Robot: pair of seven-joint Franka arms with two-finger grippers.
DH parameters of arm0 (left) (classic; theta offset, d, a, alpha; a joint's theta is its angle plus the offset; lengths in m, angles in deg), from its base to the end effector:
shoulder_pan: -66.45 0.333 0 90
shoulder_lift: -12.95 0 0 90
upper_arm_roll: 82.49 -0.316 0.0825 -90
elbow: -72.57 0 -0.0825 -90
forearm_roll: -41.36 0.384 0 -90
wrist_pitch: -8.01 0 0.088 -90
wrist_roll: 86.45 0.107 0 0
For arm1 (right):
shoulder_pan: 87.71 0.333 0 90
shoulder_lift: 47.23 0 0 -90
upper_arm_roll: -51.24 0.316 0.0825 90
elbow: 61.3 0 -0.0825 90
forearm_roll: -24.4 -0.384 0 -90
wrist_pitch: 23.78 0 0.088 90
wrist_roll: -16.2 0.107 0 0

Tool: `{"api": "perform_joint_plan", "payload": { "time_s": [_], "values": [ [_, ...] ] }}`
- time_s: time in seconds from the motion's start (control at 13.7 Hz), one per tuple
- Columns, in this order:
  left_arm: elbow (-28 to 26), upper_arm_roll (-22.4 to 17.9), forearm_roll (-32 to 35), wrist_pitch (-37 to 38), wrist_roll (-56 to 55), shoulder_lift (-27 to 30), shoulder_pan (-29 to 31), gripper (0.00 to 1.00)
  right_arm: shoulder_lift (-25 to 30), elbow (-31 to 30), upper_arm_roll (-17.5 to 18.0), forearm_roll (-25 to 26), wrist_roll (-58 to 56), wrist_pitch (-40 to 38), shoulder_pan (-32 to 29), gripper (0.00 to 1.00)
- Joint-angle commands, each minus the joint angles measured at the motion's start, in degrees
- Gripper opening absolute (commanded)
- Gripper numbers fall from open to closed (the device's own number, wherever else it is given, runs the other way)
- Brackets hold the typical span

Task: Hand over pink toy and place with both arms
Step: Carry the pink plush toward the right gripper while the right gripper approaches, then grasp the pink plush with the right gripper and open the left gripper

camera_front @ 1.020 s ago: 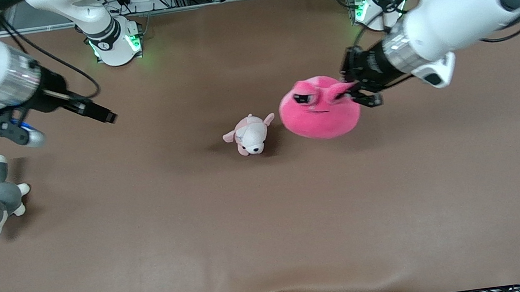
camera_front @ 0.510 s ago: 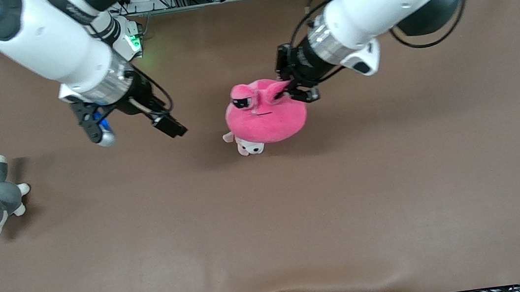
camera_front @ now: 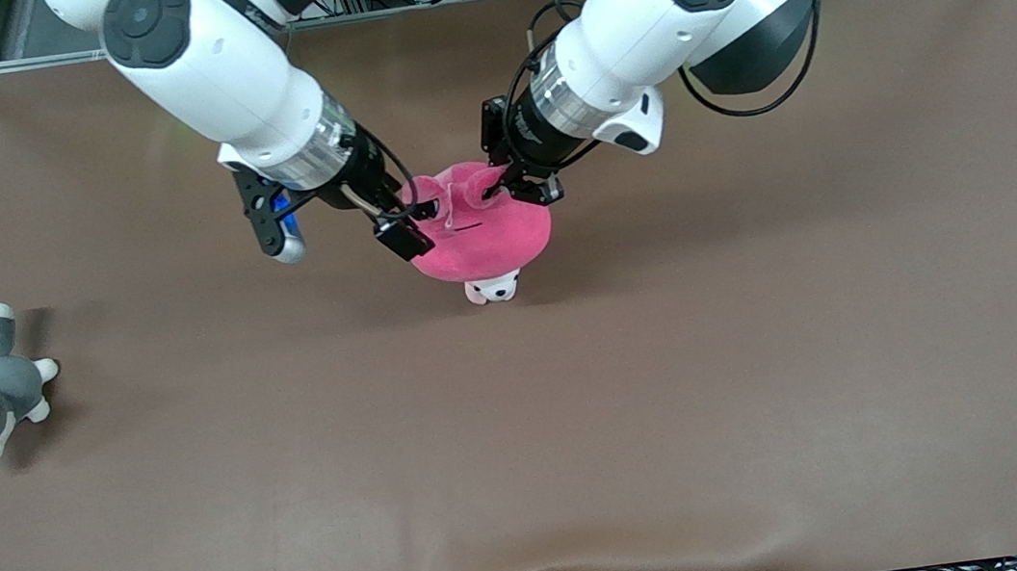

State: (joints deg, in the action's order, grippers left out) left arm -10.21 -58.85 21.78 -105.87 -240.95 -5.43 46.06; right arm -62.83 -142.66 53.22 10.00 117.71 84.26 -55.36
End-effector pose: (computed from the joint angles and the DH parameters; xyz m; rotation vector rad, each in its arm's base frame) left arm 0.4990 -0.4554 0.5501 1.4817 2.4795 -0.7159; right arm 0.5386 0.3866 0.5650 -2.3347 1.6485 0.2361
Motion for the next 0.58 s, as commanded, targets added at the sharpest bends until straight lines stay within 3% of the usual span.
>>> {"api": "perform_joint_plan", "payload": {
  "time_s": [0.0,0.07,0.15,0.22,0.51],
  "values": [
    [2.2,-0.4,1.0,-0.2,-1.8,-1.4,-1.4,0.00,-2.2,2.0,-0.6,-0.3,3.6,2.0,1.9,0.50],
    [2.3,-0.4,1.0,-0.2,-1.8,-1.5,-1.5,0.00,-2.3,2.0,-0.6,-0.5,3.3,1.8,2.1,0.18],
    [2.3,-0.4,1.0,-0.2,-1.8,-1.5,-1.5,0.00,-2.2,2.0,-0.6,-0.5,3.3,1.7,2.0,0.07],
    [2.3,-0.4,1.0,-0.2,-1.8,-1.5,-1.5,0.00,-2.2,2.0,-0.6,-0.5,3.3,1.6,2.0,0.00],
    [2.4,-0.4,1.0,-0.2,-1.7,-1.5,-1.5,0.00,-2.2,2.0,-0.6,-0.6,3.3,1.5,1.6,0.00]
  ]
}}
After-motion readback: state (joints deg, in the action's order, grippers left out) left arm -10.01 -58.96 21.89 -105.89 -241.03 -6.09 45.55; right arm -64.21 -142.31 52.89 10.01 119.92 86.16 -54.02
